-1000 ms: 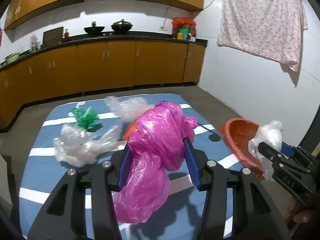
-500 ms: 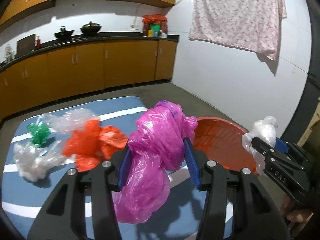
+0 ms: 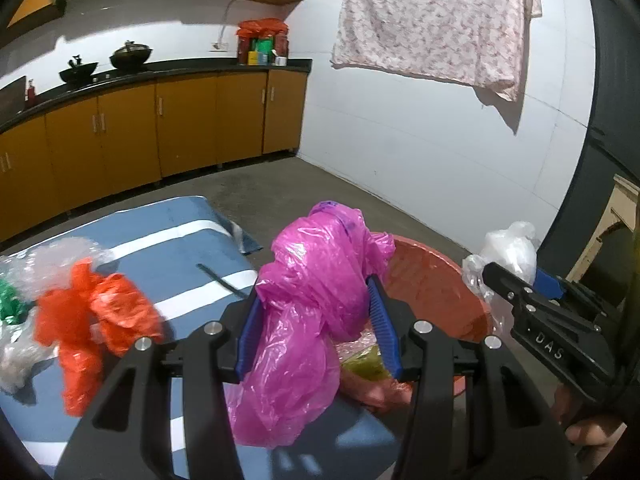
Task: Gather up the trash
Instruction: 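Carry both bags to the basket and open both tools to drop them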
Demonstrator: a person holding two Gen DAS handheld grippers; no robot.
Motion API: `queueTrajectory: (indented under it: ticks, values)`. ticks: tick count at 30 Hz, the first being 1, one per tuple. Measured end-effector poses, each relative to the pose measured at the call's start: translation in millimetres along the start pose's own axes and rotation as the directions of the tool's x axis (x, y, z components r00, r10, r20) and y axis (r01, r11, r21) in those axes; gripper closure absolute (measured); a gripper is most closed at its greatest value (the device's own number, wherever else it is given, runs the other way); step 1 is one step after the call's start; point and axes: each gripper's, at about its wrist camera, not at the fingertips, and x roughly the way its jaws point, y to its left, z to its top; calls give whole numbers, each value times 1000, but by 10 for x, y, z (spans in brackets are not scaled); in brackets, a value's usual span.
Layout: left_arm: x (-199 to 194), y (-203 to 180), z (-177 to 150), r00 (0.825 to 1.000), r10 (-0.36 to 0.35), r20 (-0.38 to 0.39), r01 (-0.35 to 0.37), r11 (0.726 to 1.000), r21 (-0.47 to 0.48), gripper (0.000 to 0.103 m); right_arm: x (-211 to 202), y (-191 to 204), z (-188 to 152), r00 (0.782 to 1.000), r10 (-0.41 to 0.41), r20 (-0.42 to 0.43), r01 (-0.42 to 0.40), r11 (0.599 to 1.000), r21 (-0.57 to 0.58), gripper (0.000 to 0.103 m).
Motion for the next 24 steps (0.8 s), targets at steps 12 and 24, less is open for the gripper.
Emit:
queueTrajectory:
  ticks: [12,24]
  values:
    - [515,-153,44,997,-57,-58,58,998,3,54,244,-182,149,999,40,-6,-39,995,94,53]
    - [679,-78,-12,993,-57,-101,55,998,-23,40,214,-362,173,999,37,14,-39,990,135,26]
